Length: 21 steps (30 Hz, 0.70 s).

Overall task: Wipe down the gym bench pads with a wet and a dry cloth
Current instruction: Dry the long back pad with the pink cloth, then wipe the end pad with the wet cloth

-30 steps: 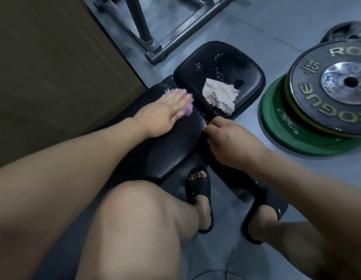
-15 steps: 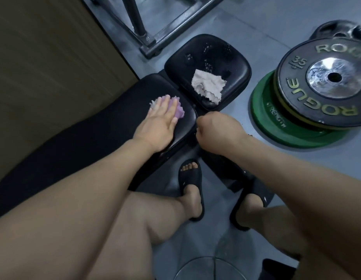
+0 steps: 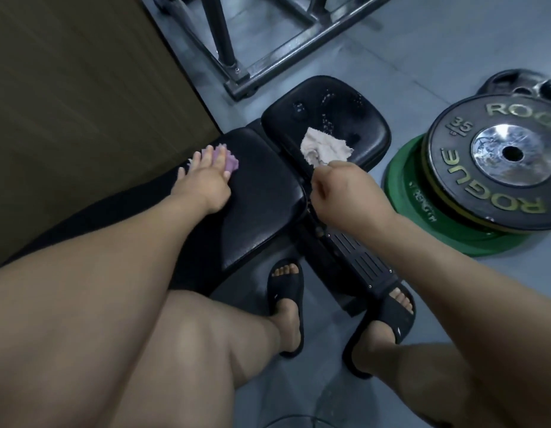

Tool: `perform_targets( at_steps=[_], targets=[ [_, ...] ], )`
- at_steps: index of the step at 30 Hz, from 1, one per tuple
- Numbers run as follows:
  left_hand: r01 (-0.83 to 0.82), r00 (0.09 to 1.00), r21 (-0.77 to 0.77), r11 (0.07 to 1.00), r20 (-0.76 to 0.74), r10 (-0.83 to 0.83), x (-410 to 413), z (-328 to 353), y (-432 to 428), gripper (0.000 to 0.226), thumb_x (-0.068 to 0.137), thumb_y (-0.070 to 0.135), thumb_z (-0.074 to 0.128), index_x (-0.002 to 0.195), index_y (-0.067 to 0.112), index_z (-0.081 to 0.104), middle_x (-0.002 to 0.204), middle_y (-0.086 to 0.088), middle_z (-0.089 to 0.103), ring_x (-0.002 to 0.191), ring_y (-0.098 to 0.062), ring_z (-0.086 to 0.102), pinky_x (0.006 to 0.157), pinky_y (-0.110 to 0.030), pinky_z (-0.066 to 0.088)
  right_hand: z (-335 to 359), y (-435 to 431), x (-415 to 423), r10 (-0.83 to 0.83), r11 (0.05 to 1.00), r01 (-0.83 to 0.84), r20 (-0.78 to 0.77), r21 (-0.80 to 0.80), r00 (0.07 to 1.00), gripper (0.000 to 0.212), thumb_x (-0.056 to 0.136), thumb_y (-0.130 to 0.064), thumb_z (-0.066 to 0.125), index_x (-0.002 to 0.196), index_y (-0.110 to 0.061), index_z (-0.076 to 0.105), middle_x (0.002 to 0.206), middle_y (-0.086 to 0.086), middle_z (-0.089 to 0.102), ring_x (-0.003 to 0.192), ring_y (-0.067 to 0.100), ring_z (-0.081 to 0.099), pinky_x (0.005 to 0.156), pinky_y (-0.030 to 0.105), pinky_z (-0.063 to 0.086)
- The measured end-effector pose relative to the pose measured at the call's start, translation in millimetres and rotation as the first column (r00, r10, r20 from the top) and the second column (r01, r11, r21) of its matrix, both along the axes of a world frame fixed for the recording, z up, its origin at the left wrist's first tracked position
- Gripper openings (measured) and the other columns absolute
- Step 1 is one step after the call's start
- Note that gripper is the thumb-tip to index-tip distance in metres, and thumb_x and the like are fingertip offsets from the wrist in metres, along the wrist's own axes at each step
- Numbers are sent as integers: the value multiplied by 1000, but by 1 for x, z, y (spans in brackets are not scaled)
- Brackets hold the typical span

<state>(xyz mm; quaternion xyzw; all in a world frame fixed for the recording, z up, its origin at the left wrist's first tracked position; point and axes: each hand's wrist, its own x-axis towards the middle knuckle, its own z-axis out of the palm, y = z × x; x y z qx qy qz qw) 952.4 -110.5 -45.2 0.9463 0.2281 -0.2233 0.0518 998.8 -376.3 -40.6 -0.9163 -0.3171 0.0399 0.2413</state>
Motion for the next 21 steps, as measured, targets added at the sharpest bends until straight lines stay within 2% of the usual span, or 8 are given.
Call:
perform_targets(
  at_steps=[2, 5, 8, 10, 11, 14, 18, 21],
  targets=[
    [-20, 999, 56, 998, -34, 22, 9, 9, 0, 65, 107, 24, 29, 162, 21, -4, 170, -1, -8, 157, -22, -10, 125, -52, 0, -3, 3, 9, -43, 997, 38, 66, 65, 997, 10, 84, -7, 53, 75, -7, 50, 75, 6, 47, 77, 34, 51, 58, 40, 44],
    [53, 996, 95, 994, 71, -60, 23, 17, -21, 66, 100, 18, 34, 162, 12, 11, 171, -4, 3, 157, -22, -4, 126, -52, 0, -9, 10, 24, -134, 988, 119, 168, 99, 977, 9, 85, -9, 58, 90, -2, 59, 91, 15, 52, 85, 35, 49, 64, 42, 44],
    [135, 966, -10, 991, 224, -129, 32, 12, -51, 65, 97, 13, 37, 160, 9, 22, 168, -6, 18, 157, -22, 6, 127, -46, 5, -17, 14, 39, -204, 978, 210, 189, -11, 961, 28, 89, -24, 65, 107, -3, 62, 107, 18, 54, 95, 37, 48, 80, 46, 47],
    [135, 950, -114, 984, 297, -96, 35, 6, -67, 62, 97, 12, 39, 158, 7, 26, 164, -10, 27, 156, -25, 10, 127, -44, 8, -21, 13, 45, -177, 975, 193, 147, -109, 973, 35, 91, -32, 65, 116, -8, 62, 114, 15, 54, 101, 38, 48, 87, 47, 47],
    [125, 944, -145, 982, 322, -73, 36, 2, -73, 62, 98, 13, 40, 157, 8, 26, 164, -10, 28, 156, -26, 11, 127, -44, 9, -23, 12, 48, -146, 978, 160, 112, -131, 983, 33, 93, -29, 64, 118, -9, 62, 116, 14, 53, 102, 38, 48, 88, 47, 47],
    [89, 939, -153, 984, 342, -31, 35, -15, -83, 62, 100, 24, 42, 158, 12, 25, 166, -10, 20, 155, -28, 7, 127, -45, 7, -21, 8, 52, -130, 991, 130, 3, -40, 991, 17, 94, -13, 55, 108, -6, 62, 110, 13, 53, 97, 37, 53, 81, 46, 49],
    [44, 912, -91, 995, 411, -3, 29, -38, -94, 58, 101, 34, 38, 157, 20, 30, 167, -7, 18, 156, -26, 5, 127, -47, 2, -1, -8, 55, -292, 948, 302, -101, 99, 951, 8, 91, -14, 54, 97, -9, 56, 104, 8, 54, 86, 30, 54, 74, 41, 47],
    [23, 871, 14, 1000, 491, -27, 24, -49, -99, 59, 98, 42, 36, 155, 24, 36, 166, -6, 25, 155, -26, 12, 127, -47, 7, 3, -19, 53, -299, 945, 306, -80, 112, 951, 7, 89, -14, 56, 95, -10, 53, 102, 5, 51, 80, 27, 52, 71, 41, 47]
  ],
)
